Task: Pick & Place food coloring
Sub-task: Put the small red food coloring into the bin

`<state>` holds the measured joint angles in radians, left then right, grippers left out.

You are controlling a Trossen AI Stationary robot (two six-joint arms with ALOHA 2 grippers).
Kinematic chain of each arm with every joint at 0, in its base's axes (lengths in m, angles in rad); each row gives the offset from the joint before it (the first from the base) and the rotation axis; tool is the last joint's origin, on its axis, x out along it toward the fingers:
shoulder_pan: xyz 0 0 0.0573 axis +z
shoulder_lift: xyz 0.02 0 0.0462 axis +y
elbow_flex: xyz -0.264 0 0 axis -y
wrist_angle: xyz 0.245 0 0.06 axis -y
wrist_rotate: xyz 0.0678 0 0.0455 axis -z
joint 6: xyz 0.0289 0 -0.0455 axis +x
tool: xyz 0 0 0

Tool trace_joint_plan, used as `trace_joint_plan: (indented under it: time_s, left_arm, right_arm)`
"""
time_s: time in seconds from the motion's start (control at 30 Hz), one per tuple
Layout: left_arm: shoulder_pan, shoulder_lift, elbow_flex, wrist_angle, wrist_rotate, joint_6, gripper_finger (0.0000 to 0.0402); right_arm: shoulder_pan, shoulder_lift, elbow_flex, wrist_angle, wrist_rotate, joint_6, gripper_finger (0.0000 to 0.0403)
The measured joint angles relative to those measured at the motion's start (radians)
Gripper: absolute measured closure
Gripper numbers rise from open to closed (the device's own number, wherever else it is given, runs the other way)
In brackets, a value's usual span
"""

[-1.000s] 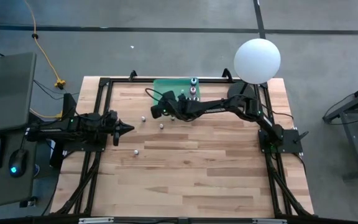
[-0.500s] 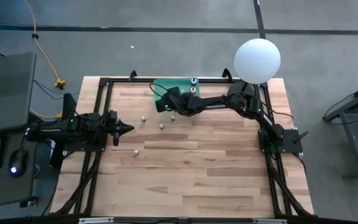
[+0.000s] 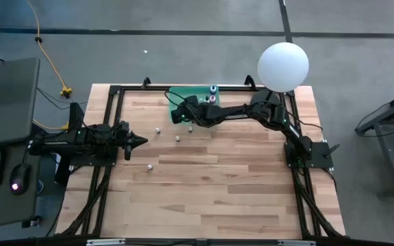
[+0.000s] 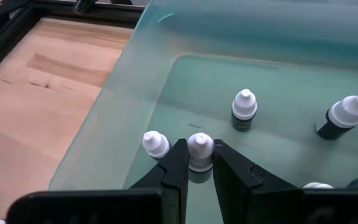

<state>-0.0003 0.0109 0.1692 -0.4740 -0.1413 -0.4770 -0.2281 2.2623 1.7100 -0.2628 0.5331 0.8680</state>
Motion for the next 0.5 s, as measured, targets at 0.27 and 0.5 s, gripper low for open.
trace_joint_plan:
  time_s: [0.27, 0.5]
  left_arm:
    - [0.0, 0.0, 0.0, 0.0, 0.0, 0.0, 0.0401]
    - [0.0, 0.0, 0.0, 0.0, 0.0, 0.0, 0.0401]
  right_arm:
    - [0.001, 0.0, 0.0, -0.002, -0.023, -0.001, 0.0352]
    - [0.001, 0.0, 0.0, -0.01, -0.043, 0.005, 0.0345]
